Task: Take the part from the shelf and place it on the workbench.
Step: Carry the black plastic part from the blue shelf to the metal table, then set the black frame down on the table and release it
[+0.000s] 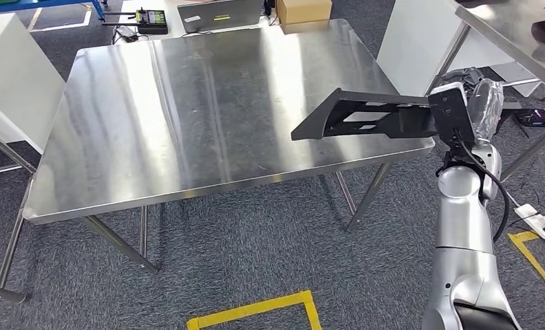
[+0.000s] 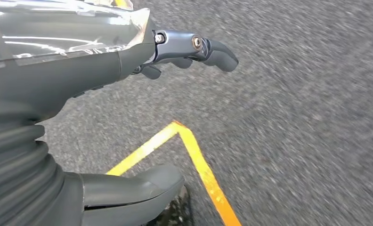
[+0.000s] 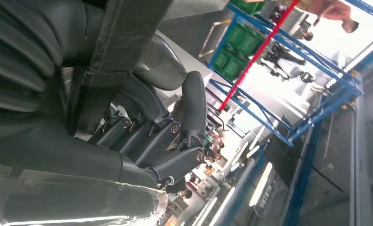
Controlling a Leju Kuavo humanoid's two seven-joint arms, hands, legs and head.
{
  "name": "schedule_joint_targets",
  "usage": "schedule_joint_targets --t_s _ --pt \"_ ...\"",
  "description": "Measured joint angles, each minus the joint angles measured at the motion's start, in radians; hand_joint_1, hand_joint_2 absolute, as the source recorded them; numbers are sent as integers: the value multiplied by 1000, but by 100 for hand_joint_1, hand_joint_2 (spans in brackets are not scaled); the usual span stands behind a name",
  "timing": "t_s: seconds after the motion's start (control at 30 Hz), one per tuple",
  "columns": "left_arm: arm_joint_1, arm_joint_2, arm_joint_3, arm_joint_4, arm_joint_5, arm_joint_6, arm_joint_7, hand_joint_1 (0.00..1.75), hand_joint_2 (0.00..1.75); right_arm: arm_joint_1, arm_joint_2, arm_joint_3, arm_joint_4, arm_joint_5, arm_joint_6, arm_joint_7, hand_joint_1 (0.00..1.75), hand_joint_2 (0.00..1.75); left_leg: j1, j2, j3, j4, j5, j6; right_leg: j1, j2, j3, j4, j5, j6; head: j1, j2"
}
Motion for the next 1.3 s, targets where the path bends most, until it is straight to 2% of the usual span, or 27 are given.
schedule_joint_targets --t_s 0.03,0.07,0.13,0.17,0.2,0.23,0.27,0.3,0.37,0.43,0.53,0.63,0.83,0.97,1.03,1.1,1.13,1.17,1.23,1.27,1.3 --pt "2 0 -1 0 -2 2 1 0 175 -8 2 1 5 8 0 4 175 175 -1 11 -4 3 -2 -5 -1 -10 0 -1 2 -7 0 0" --pt "3 0 -2 0 -4 4 2 0 175 -17 5 1 10 15 0 7 175 175 -2 34 -14 20 -13 -9 -3 -20 0 -2 4 -16 -3 0" --pt "2 2 -3 0 -6 6 2 0 175 -38 6 1 23 28 0 11 175 175 -4 101 -60 115 -65 -15 -1 -39 1 -3 4 -30 -9 0" --pt "1 3 -4 0 -6 7 2 0 175 -48 5 2 33 37 0 13 175 175 -2 121 -93 182 -96 -17 3 -48 1 -2 3 -35 -11 0" --pt "0 3 -4 0 -6 7 2 0 175 -56 5 3 43 45 -2 15 175 175 -1 130 -121 241 -117 -18 7 -57 1 -2 2 -37 -11 0" --pt "0 3 -4 0 -5 7 2 0 175 -64 5 5 53 54 -5 17 175 175 0 133 -137 273 -122 -18 9 -65 1 -2 1 -38 -11 0" --pt "1 3 -4 0 -5 8 2 0 175 -71 6 8 61 61 -10 17 175 175 0 134 -134 269 -110 -17 11 -71 2 -2 0 -39 -11 0" --pt "1 3 -4 0 -4 8 2 0 175 -79 6 12 68 67 -15 17 175 175 0 135 -112 227 -83 -14 12 -76 3 -2 0 -39 -11 0" --pt "1 5 -5 0 -4 9 3 0 175 -97 8 18 79 74 -21 17 175 175 -2 141 -42 96 -30 -5 17 -83 3 -1 -2 -38 -11 0" --pt "0 5 -7 1 -4 10 4 0 175 -113 9 23 91 75 -22 17 175 175 -6 147 -1 18 -13 1 26 -86 1 0 -5 -35 -10 0" --pt "0 5 -10 1 -4 10 6 0 175 -123 8 26 106 75 -22 17 175 175 -13 144 2 8 -13 1 32 -90 1 -1 -7 -34 -9 0" --pt "0 7 -12 1 -5 10 6 0 175 -129 8 26 120 75 -22 16 175 175 -20 142 1 9 -14 8 27 -92 2 -6 -4 -29 -9 0" --pt "1 8 -33 2 -38 -12 19 0 175 -130 -20 25 138 73 -22 7 175 175 -21 142 1 9 -14 17 26 -92 5 -13 0 -23 -9 0" --pt "1 12 -52 2 -55 -27 31 0 175 -124 -47 18 141 67 -21 4 175 175 -22 142 1 9 -13 19 25 -92 5 -13 2 -20 -9 0" --pt "2 17 -60 2 -60 -31 34 0 175 -117 -59 13 141 66 -20 3 175 175 -23 141 0 8 -18 28 18 -93 9 -22 4 -12 -10 0" --pt "3 20 -67 3 -61 -32 36 0 175 -113 -68 9 138 69 -20 3 175 175 -19 139 18 -17 -13 43 15 -89 16 -31 6 -1 -10 0" --pt "3 20 -69 3 -61 -32 36 0 175 -113 -74 8 138 71 -20 3 175 175 -15 139 31 -34 -7 48 17 -82 12 -19 -2 -2 -9 0" --pt "3 19 -72 3 -61 -33 36 0 175 -115 -80 6 138 74 -20 3 175 175 -10 139 43 -49 0 52 18 -73 -5 17 -18 -5 -7 0" --pt "2 19 -75 3 -61 -34 36 0 175 -115 -90 2 141 76 -20 4 175 175 -6 137 51 -57 3 54 15 -58 -69 139 -64 -12 -6 0" --pt "2 20 -76 4 -61 -35 36 0 175 -113 -94 0 144 77 -19 5 175 175 -4 135 51 -57 2 53 12 -55 -104 197 -79 -11 -6 0" --pt "3 20 -77 4 -61 -36 36 0 175 -111 -95 -2 147 78 -19 6 175 175 -1 132 52 -56 0 49 6 -54 -125 226 -80 -4 -6 0"
